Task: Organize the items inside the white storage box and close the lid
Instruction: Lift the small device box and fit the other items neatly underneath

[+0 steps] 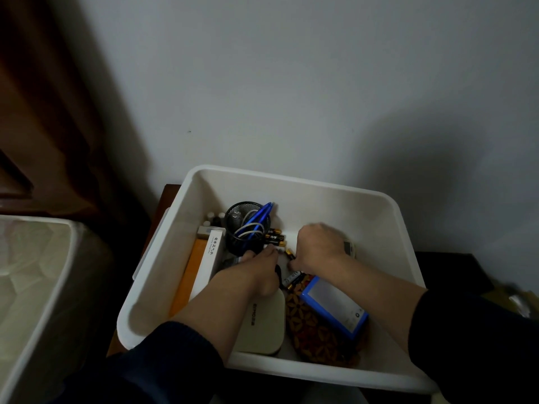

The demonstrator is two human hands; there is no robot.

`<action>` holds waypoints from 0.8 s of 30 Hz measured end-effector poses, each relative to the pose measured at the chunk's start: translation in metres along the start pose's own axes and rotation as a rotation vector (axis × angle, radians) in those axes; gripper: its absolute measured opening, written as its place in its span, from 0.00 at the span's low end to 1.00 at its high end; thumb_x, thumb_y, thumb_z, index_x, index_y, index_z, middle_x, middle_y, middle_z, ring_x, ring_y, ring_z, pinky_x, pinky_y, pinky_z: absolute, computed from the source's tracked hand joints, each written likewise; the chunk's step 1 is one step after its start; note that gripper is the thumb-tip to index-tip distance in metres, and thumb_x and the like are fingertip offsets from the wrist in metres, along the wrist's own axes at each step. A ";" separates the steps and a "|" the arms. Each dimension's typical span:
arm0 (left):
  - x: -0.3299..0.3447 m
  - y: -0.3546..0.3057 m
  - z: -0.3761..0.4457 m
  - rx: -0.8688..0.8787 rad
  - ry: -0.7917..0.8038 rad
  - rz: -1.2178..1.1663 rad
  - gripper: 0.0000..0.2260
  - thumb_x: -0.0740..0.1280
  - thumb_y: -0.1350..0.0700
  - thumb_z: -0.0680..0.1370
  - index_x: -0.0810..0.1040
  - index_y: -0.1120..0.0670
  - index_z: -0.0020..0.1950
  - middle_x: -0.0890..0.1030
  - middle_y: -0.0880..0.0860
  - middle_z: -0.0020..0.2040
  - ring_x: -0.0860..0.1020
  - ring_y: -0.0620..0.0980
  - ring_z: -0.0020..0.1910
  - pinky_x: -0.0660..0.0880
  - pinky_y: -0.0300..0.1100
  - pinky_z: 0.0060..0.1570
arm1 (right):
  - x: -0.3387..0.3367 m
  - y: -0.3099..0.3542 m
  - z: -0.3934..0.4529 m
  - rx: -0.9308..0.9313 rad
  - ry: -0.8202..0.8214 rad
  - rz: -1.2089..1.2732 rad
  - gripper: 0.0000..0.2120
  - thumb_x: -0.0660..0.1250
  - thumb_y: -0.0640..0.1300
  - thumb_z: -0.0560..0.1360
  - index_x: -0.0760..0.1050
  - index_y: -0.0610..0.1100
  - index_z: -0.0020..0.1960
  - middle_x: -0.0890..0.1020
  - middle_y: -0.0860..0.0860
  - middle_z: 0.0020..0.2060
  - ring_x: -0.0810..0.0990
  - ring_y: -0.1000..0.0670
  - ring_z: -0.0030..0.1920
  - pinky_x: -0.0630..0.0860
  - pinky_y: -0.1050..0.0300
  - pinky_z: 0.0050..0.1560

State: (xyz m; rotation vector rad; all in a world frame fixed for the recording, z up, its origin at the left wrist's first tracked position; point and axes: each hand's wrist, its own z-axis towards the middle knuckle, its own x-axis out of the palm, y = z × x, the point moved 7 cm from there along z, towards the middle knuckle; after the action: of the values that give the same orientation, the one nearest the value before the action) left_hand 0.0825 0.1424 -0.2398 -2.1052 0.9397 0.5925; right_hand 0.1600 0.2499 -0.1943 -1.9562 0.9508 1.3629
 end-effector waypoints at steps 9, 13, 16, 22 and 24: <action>-0.005 0.001 -0.005 -0.034 -0.017 -0.135 0.37 0.61 0.60 0.83 0.45 0.46 0.87 0.49 0.58 0.86 0.50 0.65 0.84 0.55 0.61 0.82 | -0.013 0.006 -0.008 -0.084 -0.039 0.021 0.13 0.78 0.53 0.66 0.77 0.45 0.34 0.78 0.50 0.32 0.77 0.50 0.33 0.72 0.60 0.29; -0.009 0.000 -0.006 -0.017 -0.045 -0.178 0.38 0.61 0.62 0.81 0.47 0.48 0.87 0.55 0.58 0.86 0.55 0.62 0.84 0.58 0.59 0.81 | -0.010 0.022 -0.013 -0.252 0.005 -0.111 0.08 0.75 0.52 0.73 0.81 0.48 0.43 0.77 0.51 0.35 0.79 0.48 0.40 0.74 0.58 0.36; -0.012 0.001 -0.006 -0.008 -0.067 -0.212 0.33 0.61 0.65 0.80 0.59 0.51 0.84 0.64 0.57 0.82 0.63 0.60 0.81 0.64 0.56 0.79 | -0.011 0.032 -0.010 -0.291 -0.021 -0.134 0.09 0.73 0.51 0.75 0.82 0.48 0.53 0.78 0.49 0.42 0.80 0.46 0.44 0.74 0.56 0.39; -0.011 0.005 -0.004 -0.017 -0.086 -0.186 0.29 0.63 0.63 0.81 0.64 0.53 0.83 0.67 0.56 0.80 0.67 0.58 0.79 0.66 0.54 0.78 | -0.008 0.034 -0.007 -0.267 -0.024 -0.061 0.09 0.73 0.48 0.77 0.83 0.48 0.56 0.82 0.48 0.47 0.82 0.46 0.48 0.83 0.52 0.49; -0.011 0.005 -0.004 -0.013 -0.099 -0.171 0.28 0.63 0.61 0.81 0.66 0.53 0.82 0.68 0.55 0.80 0.67 0.57 0.78 0.66 0.53 0.78 | -0.008 0.030 -0.006 -0.226 -0.025 -0.006 0.08 0.74 0.48 0.75 0.83 0.48 0.53 0.83 0.48 0.46 0.82 0.46 0.47 0.82 0.54 0.48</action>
State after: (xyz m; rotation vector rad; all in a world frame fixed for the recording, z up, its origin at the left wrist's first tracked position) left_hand 0.0722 0.1422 -0.2327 -2.1210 0.6944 0.6094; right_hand 0.1373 0.2300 -0.1869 -2.0983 0.8077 1.5459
